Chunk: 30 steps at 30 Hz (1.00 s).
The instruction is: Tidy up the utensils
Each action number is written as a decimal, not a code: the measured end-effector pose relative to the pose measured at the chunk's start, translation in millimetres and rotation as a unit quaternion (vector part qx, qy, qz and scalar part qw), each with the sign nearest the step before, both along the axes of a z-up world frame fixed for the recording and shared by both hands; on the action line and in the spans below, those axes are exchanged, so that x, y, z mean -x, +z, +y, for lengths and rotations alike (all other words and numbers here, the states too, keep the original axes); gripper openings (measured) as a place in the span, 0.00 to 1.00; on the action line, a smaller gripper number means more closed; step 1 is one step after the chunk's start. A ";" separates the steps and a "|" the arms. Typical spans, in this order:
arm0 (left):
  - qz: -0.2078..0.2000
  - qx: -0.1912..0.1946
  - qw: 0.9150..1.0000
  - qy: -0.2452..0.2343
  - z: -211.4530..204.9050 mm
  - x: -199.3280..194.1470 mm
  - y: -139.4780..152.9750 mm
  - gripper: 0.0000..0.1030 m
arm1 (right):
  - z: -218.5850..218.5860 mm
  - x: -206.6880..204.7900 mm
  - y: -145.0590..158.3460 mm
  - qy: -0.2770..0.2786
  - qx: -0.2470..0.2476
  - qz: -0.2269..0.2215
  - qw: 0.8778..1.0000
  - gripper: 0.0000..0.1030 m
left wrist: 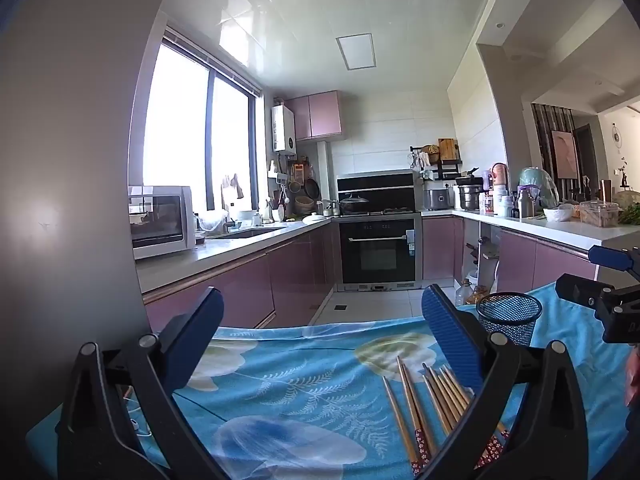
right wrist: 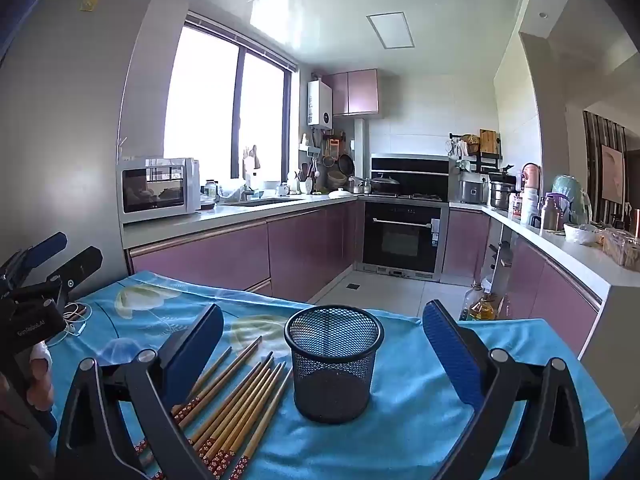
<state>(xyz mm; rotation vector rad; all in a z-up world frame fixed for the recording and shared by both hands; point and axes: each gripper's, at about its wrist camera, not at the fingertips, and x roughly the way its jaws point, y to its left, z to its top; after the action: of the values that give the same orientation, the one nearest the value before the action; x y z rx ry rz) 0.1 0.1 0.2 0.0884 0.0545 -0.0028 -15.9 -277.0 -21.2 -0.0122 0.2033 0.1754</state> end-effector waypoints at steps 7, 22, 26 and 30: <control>-0.005 0.001 1.000 -0.001 1.5 -0.4 0.3 0.95 | -1.9 3.6 0.4 0.003 -0.003 0.000 1.000 0.94; -0.007 0.001 1.000 -0.004 -3.3 4.1 1.3 0.95 | -1.9 0.1 5.5 0.007 0.002 0.000 1.000 0.94; -0.008 0.002 1.000 -0.006 -2.4 4.4 2.1 0.95 | -0.8 0.1 6.0 0.007 0.002 -0.003 1.000 0.94; -0.008 0.002 1.000 -0.006 -2.3 4.7 2.3 0.95 | -0.3 -0.5 5.9 0.007 0.001 -0.005 1.000 0.94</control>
<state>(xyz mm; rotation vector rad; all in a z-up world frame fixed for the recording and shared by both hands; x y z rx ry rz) -4.7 -2.2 2.4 0.0840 0.0376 -0.0136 -15.4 -277.3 -15.3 -0.0171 0.1942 0.1896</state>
